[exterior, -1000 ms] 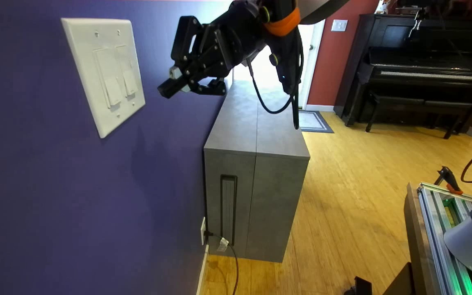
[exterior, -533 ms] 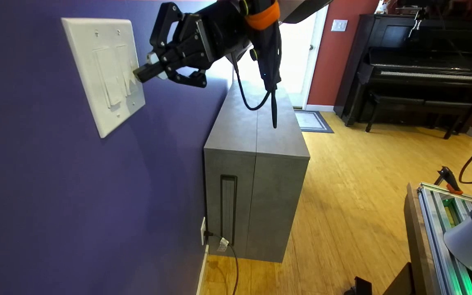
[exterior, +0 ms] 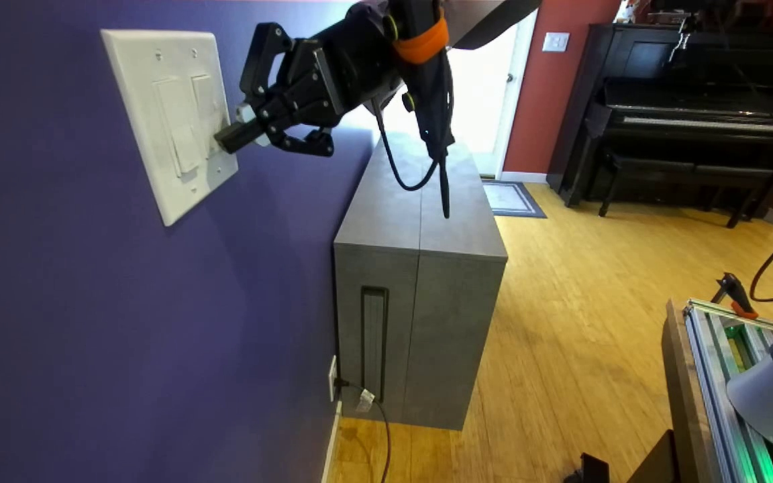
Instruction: Press the switch on the right
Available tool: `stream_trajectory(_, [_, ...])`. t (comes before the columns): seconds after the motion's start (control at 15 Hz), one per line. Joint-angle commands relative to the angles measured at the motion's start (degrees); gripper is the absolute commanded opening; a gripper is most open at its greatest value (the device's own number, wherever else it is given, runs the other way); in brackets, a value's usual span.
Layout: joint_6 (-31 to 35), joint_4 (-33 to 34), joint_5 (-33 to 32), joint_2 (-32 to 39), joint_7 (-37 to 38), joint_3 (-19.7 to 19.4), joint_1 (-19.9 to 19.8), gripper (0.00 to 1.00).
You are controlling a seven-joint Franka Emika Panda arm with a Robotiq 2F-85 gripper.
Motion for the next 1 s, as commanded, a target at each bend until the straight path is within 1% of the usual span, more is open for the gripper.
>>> stream_trajectory(0.0, [-7.5,-2.6,-13.7,-3.4,8.0,-1.0,-0.3,0.00])
stream_trajectory(0.07, [-10.5,-4.0,-18.1,-5.4,10.0,-1.6,-0.9,0.00])
stream_trajectory(0.13, [-11.9,-5.8,-23.0,-7.9,11.8,-2.3,-1.4,0.26])
stream_trajectory(0.2, [-14.0,-6.9,-27.5,-9.9,13.4,-2.9,-2.0,0.27])
stream_trajectory(0.4, [-22.2,-9.5,-41.2,-17.1,17.5,-5.0,-4.4,0.47])
stream_trajectory(0.67, [-32.8,-9.9,-57.6,-24.8,19.2,-7.0,-7.5,0.74])
stream_trajectory(0.73, [-35.0,-9.5,-61.5,-26.4,19.0,-7.4,-8.1,0.80])
stream_trajectory(0.8, [-36.5,-9.1,-65.1,-27.7,18.9,-7.6,-8.5,0.88])
stream_trajectory(0.93, [-38.3,-8.3,-72.0,-29.7,18.2,-7.6,-9.1,0.99])
